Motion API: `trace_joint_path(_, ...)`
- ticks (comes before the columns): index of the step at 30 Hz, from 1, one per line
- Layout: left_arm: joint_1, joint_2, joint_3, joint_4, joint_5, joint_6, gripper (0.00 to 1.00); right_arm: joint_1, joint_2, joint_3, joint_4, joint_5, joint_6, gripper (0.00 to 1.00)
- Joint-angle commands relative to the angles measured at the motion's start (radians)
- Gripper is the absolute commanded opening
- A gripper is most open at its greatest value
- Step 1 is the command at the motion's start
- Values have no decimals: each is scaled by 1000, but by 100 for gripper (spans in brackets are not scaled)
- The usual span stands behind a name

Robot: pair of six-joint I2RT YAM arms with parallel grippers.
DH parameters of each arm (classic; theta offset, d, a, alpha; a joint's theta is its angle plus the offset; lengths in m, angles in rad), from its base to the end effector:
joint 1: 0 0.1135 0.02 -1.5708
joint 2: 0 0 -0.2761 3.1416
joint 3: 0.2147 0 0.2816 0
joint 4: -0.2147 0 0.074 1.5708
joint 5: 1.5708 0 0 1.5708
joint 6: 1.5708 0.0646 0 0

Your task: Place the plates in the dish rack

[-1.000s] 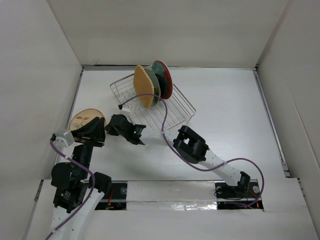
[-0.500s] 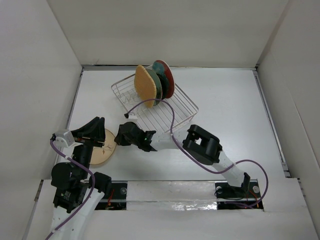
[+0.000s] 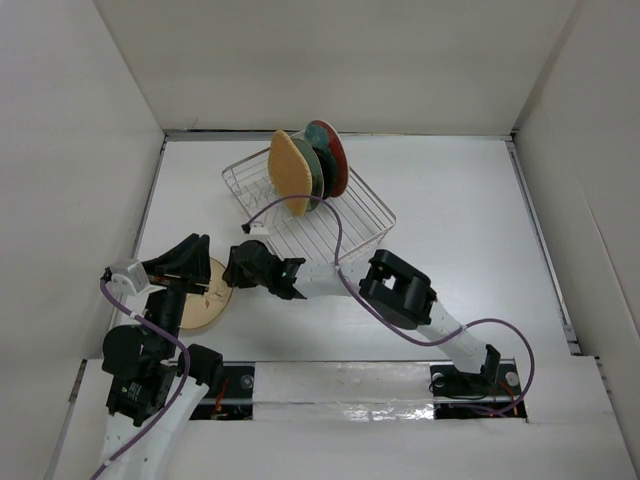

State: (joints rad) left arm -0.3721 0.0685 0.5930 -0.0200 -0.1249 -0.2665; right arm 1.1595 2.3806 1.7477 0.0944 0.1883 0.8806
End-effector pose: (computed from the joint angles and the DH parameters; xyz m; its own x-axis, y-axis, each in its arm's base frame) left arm 0.0714 -0.0192 0.3889 0.3662 -0.4234 -0.8287 0.3686 0.8837 -0.2886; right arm 0.2491 0.5408 0.1191 -0.7753 0.1171 -0.6206 -0.3743 0.7063 0.6009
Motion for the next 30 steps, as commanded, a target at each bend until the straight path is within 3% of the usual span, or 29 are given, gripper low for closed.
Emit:
trace_joint_path(1,-7,-25,24,37,10,4,24,23,72,38,-50,-119,18,40)
trace_joint_path(4,-7,-45,22,34,4,7,24,23,98,59,-47,-153,32,27)
trace_joint_path(8,-7,-53,24,29,-2,10,24,23,71,10,16,-138,47,0)
trace_joint_path(17,-7,-52,25,29,-19,13,24,32,-227,-244,248,-32,-17,0)
trace_joint_path(22,-7,-33,30,48,-9,9,24,45,-380,-292,295,42,-69,0)
trace_joint_path(30,-7,-18,44,45,-21,7,24,11,-478,-235,292,152,-176,0)
